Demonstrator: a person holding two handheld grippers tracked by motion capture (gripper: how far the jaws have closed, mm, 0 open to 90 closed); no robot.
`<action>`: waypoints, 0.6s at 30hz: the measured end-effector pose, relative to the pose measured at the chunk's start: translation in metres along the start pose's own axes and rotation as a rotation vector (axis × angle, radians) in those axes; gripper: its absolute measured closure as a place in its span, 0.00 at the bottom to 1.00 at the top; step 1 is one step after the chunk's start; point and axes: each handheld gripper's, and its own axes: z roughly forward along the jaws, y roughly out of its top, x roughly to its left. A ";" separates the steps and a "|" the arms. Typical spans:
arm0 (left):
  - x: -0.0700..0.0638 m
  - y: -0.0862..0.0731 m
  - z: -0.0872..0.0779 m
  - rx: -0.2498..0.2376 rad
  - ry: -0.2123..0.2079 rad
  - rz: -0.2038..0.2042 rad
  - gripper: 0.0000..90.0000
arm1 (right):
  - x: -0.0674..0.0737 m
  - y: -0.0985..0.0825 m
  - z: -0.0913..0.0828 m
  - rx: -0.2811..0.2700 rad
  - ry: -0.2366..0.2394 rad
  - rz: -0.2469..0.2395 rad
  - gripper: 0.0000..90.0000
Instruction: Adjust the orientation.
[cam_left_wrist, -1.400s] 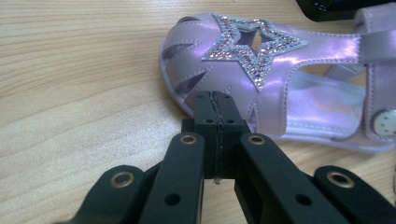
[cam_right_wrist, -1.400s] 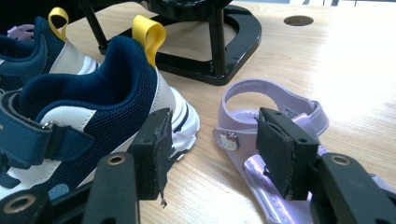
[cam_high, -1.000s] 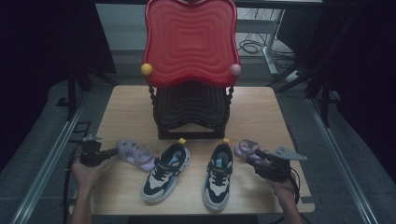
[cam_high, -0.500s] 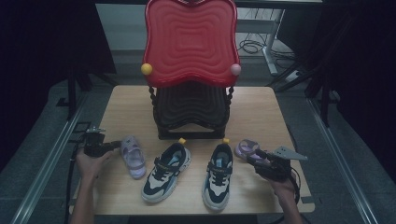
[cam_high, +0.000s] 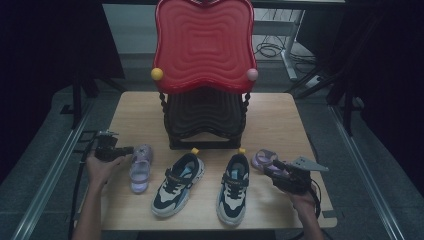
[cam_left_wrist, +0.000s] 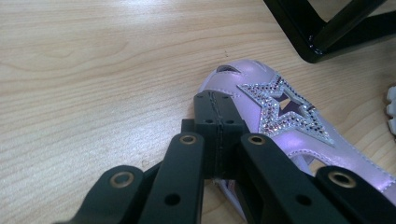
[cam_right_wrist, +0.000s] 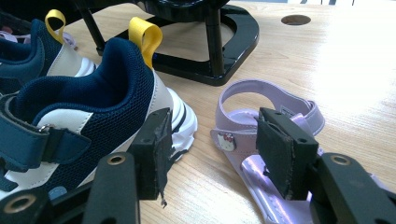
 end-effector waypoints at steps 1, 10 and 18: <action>0.000 0.001 0.001 0.004 -0.002 0.006 1.00 | 0.000 0.000 0.000 0.000 0.000 -0.001 0.51; 0.000 0.007 0.007 0.001 -0.042 0.007 1.00 | 0.000 -0.001 0.002 0.007 0.000 0.000 0.51; -0.007 0.015 0.013 0.005 -0.059 0.041 1.00 | 0.001 -0.001 0.002 0.008 0.001 -0.003 0.51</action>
